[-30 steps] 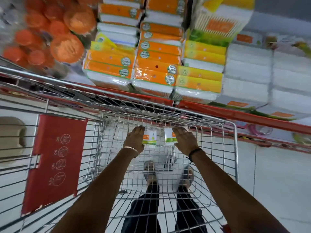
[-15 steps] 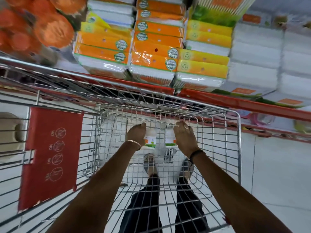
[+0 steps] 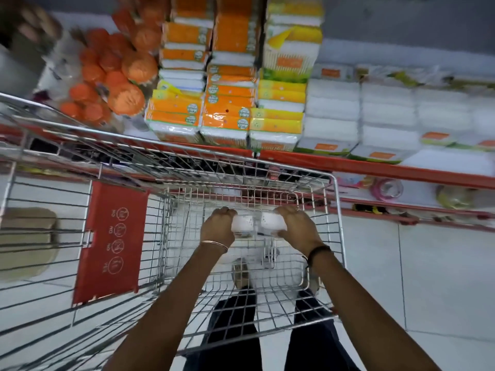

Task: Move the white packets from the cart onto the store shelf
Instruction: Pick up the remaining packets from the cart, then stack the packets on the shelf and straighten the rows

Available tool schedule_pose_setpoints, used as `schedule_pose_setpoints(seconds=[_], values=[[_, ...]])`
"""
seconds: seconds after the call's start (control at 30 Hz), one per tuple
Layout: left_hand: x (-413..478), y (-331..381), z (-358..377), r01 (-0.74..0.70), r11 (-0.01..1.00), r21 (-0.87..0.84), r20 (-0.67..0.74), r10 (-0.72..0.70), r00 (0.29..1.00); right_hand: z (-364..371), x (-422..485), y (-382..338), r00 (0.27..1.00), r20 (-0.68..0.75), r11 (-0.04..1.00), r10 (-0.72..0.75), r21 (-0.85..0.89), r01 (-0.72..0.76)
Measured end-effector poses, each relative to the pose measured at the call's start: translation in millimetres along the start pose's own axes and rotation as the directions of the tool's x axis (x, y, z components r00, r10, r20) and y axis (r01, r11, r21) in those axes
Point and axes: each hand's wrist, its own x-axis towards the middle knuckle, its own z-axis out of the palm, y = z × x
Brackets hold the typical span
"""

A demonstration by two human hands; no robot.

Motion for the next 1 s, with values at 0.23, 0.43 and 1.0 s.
schedule_pose_setpoints(seconds=[0.23, 0.43, 1.0], values=[[-43, 71, -53, -0.028, 1.0, 0.015, -0.162, 0.03, 0.986, -106, -56, 14, 0.997, -0.072, 0.99, -0.038, 0.13, 0.048], [-61, 148, -94, -0.145, 0.986, 0.087, -0.202, 0.161, 0.966, -188, -98, 56, 0.977, -0.208, 0.976, -0.051, 0.195, 0.093], [-41, 377, -111, -0.384, 0.923, -0.032, -0.373, 0.345, 0.861, -318, -147, 226, 0.888, -0.452, 0.997, 0.08, 0.026, -0.077]])
